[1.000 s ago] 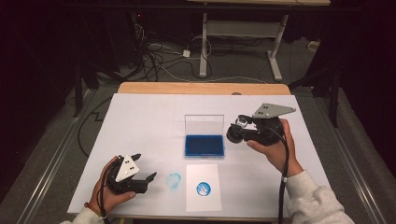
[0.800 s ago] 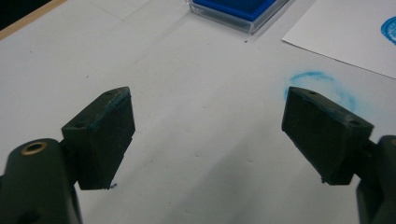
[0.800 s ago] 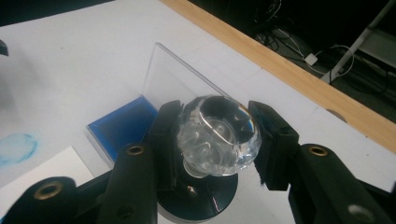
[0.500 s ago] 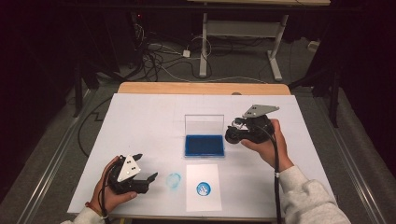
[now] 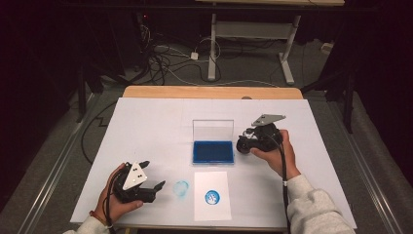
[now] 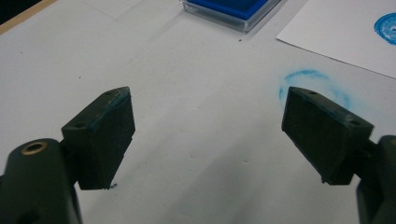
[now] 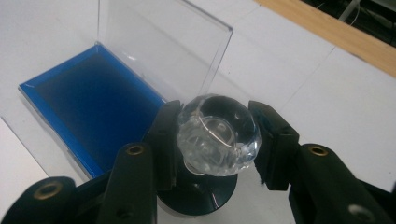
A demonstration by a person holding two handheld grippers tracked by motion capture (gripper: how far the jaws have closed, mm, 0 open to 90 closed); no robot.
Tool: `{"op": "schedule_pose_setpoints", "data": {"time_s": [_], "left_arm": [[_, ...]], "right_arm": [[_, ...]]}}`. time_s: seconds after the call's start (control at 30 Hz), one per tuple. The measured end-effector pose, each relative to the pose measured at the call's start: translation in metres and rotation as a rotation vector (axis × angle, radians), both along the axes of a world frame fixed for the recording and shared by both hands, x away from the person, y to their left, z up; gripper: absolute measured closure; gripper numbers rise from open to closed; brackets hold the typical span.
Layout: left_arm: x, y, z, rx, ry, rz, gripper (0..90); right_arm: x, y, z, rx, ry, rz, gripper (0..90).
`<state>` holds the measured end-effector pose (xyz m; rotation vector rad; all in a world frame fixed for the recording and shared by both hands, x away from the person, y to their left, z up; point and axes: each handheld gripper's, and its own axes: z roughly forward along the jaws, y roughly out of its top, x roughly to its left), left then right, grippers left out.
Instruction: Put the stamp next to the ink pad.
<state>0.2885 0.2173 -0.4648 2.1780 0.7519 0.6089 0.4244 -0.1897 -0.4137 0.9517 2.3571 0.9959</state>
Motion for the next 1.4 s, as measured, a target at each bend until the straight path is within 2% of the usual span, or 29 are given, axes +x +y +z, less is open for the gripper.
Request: {"op": "schedule_pose_setpoints", "data": {"time_s": [0.4, 0.53, 0.73, 0.77, 0.97, 1.07, 1.33, 1.4], "left_arm": [[0.000, 0.000, -0.001, 0.012, -0.005, -0.009, 16.9], [0.000, 0.000, -0.002, 0.010, 0.010, -0.007, 16.9], [0.001, -0.001, -0.001, 0.021, -0.001, -0.011, 16.9], [0.000, -0.001, -0.002, 0.016, 0.012, -0.009, 16.9], [0.000, 0.000, -0.002, 0.016, 0.012, -0.008, 16.9], [0.001, 0.000, -0.001, 0.017, 0.002, -0.010, 16.9], [0.000, 0.000, -0.002, 0.011, 0.014, -0.008, 16.9], [0.000, 0.000, -0.002, 0.014, 0.016, -0.006, 16.9]], "right_arm": [[0.000, 0.005, -0.023, -0.016, 0.031, -0.006, 57.1], [-0.001, 0.007, -0.024, -0.019, 0.022, -0.011, 57.0], [-0.006, 0.012, -0.027, -0.045, -0.005, -0.001, 56.5], [-0.006, 0.012, -0.028, -0.042, -0.004, -0.002, 56.4], [-0.008, 0.014, -0.031, -0.048, 0.012, 0.004, 54.7], [-0.008, 0.014, -0.031, -0.044, 0.016, 0.001, 53.1], [-0.009, 0.010, -0.026, -0.017, -0.008, -0.005, 49.2], [-0.010, 0.009, -0.024, 0.010, -0.016, -0.005, 48.3]]}}
